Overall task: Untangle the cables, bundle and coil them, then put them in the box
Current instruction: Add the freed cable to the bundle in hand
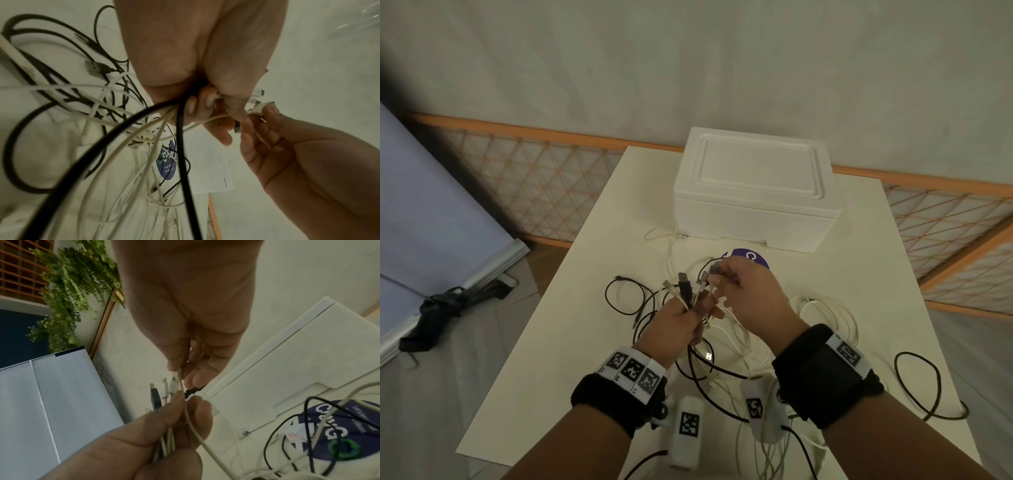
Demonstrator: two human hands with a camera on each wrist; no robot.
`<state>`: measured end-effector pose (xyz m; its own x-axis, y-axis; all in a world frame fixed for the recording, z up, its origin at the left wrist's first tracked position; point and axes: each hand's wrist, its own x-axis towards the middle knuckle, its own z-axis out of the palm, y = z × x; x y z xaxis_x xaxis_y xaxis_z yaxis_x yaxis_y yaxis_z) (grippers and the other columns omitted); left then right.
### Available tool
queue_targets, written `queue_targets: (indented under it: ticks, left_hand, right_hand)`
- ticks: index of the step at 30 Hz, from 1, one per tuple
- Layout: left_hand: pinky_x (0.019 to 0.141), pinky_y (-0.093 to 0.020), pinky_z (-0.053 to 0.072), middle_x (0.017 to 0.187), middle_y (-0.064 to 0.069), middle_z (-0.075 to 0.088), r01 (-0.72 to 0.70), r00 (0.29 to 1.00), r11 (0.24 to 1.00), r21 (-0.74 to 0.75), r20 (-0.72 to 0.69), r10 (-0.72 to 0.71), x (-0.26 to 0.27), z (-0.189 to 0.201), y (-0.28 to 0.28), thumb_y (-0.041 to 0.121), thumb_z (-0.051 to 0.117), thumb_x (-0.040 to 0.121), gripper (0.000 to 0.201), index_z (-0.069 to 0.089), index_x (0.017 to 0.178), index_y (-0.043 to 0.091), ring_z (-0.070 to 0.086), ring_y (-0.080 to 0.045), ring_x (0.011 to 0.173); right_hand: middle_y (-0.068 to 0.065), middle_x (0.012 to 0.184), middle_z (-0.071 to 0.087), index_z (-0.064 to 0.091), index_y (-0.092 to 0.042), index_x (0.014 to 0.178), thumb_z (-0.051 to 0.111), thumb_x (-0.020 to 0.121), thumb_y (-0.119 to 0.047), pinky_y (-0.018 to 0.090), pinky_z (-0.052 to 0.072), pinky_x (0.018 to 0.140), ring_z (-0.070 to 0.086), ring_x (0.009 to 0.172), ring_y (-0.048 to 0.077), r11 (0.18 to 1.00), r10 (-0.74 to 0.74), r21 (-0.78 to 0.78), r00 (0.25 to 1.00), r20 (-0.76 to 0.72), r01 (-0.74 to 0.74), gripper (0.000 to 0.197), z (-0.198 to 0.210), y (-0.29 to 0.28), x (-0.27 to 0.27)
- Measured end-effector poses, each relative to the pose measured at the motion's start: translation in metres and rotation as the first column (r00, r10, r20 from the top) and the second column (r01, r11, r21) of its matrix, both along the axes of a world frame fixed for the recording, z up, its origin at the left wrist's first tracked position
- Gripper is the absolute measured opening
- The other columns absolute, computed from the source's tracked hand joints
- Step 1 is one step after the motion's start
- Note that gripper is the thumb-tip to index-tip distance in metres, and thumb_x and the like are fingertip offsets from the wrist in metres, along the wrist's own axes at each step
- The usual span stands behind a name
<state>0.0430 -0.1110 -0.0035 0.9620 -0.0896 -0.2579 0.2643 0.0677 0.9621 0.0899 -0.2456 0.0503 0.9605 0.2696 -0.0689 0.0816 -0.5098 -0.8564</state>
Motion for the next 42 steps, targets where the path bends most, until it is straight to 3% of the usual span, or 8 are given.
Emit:
queue_targets:
  ticks: [4,8,16,22,26,31,34,42]
  left_hand:
    - [0.046,-0.026,0.026,0.052,-0.011,0.039,0.025,1.0,0.998,0.051,-0.009,-0.025,0.001,0.005,0.001,0.025,0.053,0.096,0.032,0.068,0.079,0.004,0.028,-0.012,0.04]
    - [0.045,-0.024,0.03,0.056,-0.003,0.058,-0.079,0.994,0.995,-0.052,-0.075,0.075,0.008,0.013,0.001,0.024,0.046,0.1,0.035,0.059,0.072,0.007,0.032,-0.011,0.038]
    - [0.049,-0.025,0.03,0.043,0.0,0.038,-0.106,0.994,0.993,0.058,0.003,0.106,0.022,0.024,0.019,0.042,0.045,0.098,0.055,0.048,0.052,0.012,0.033,-0.015,0.04]
    - [0.087,-0.038,0.045,0.074,0.0,0.065,-0.36,0.93,0.933,-0.014,-0.083,0.357,0.033,0.024,0.054,0.043,0.051,0.095,0.036,0.064,0.077,0.014,0.062,-0.021,0.088]
    - [0.059,-0.033,0.053,0.045,0.004,0.032,-0.322,0.946,0.89,-0.324,-0.078,0.314,0.026,0.029,0.048,0.036,0.049,0.093,0.042,0.045,0.056,0.018,0.039,-0.013,0.044]
    - [0.045,-0.023,0.036,0.056,0.001,0.049,-0.246,0.967,0.96,-0.132,-0.1,0.234,0.021,0.011,0.032,0.011,0.067,0.083,0.023,0.06,0.062,0.018,0.037,-0.008,0.043]
    - [0.048,-0.021,0.037,0.067,-0.001,0.062,-0.107,0.989,0.994,0.01,-0.106,0.107,0.021,0.003,0.027,-0.004,0.066,0.08,0.013,0.071,0.088,0.004,0.048,-0.008,0.052]
    - [0.068,-0.036,0.052,0.074,-0.013,0.069,-0.036,0.992,0.941,0.336,-0.099,0.073,0.033,0.0,0.02,0.03,0.079,0.06,0.029,0.07,0.078,0.009,0.064,-0.022,0.07]
  right_hand:
    - [-0.003,0.082,0.068,0.063,-0.025,0.087,0.064,0.088,-0.02,0.036,0.055,0.075,0.065,0.074,0.012,0.998,-0.01,0.06,1.0,0.003,0.01,0.005,-0.004,0.0,0.001]
    - [-0.004,0.08,0.062,0.052,-0.022,0.088,0.065,0.086,-0.02,0.022,0.048,0.064,0.06,0.07,0.015,0.998,-0.06,0.021,0.997,0.046,0.059,0.013,-0.01,-0.002,0.003]
    - [-0.002,0.083,0.057,0.058,-0.01,0.093,0.051,0.09,-0.014,0.023,0.038,0.069,0.052,0.078,0.015,0.816,0.43,-0.39,0.899,-0.086,-0.428,0.008,-0.034,0.02,-0.007]
    - [-0.001,0.091,0.063,0.065,-0.017,0.09,0.053,0.091,-0.013,0.021,0.042,0.074,0.055,0.084,0.012,0.805,0.413,-0.414,0.903,-0.121,-0.424,0.013,-0.044,0.0,0.003]
    - [-0.011,0.081,0.055,0.064,-0.015,0.09,0.06,0.086,-0.014,0.011,0.033,0.061,0.049,0.078,0.005,0.788,0.462,-0.438,0.886,-0.046,-0.433,0.005,-0.031,0.0,0.007]
    - [-0.008,0.079,0.065,0.069,-0.014,0.087,0.062,0.085,-0.007,0.001,0.039,0.066,0.056,0.07,0.001,0.916,0.291,-0.306,0.955,0.063,-0.259,0.01,-0.017,-0.002,0.013]
    - [-0.005,0.082,0.068,0.07,-0.017,0.089,0.066,0.084,-0.014,0.017,0.046,0.071,0.06,0.076,0.008,0.933,0.272,-0.283,0.951,0.145,-0.224,0.007,-0.008,-0.002,0.009]
    - [-0.002,0.091,0.071,0.074,-0.014,0.092,0.063,0.083,-0.006,0.022,0.048,0.081,0.062,0.087,0.009,0.964,0.25,-0.144,0.946,0.205,-0.223,0.016,-0.007,0.004,0.003]
